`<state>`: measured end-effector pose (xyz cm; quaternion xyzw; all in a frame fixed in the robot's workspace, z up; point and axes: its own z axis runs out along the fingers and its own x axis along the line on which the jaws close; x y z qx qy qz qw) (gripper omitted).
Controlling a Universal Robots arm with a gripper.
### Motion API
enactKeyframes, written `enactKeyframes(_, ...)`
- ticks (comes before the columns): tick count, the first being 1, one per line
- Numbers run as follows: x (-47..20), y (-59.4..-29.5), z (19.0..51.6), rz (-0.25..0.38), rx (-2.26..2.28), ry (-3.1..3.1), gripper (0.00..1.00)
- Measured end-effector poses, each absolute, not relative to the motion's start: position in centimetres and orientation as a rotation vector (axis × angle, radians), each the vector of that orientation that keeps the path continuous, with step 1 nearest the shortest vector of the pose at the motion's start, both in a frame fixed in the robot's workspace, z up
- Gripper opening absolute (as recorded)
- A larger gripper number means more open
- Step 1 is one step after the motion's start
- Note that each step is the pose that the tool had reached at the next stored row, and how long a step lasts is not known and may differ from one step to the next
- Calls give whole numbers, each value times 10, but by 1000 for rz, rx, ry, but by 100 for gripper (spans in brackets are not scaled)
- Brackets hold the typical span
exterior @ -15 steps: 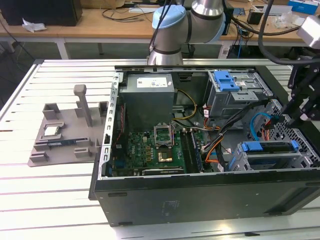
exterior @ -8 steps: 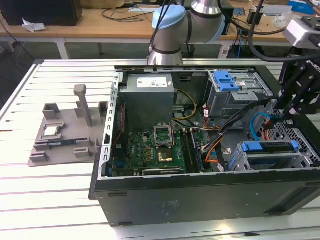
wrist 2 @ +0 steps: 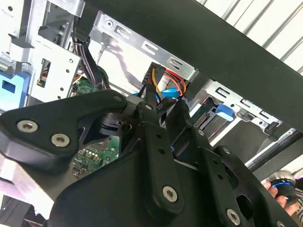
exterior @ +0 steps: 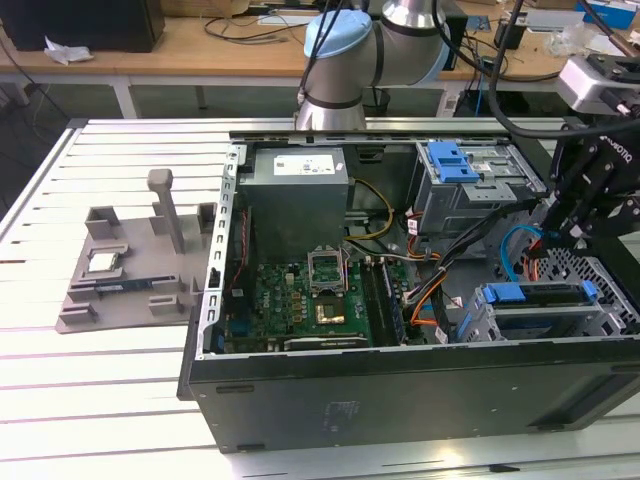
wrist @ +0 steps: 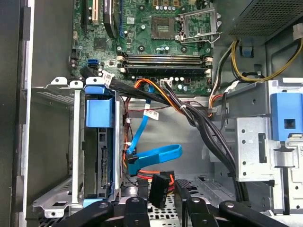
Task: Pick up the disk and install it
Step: 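Insert the first disk wire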
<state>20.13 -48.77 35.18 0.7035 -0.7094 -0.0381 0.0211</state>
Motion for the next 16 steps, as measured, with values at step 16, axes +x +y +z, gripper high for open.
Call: enactKeyframes(16, 201, -499, 352, -109, 2177, -2196, 18)
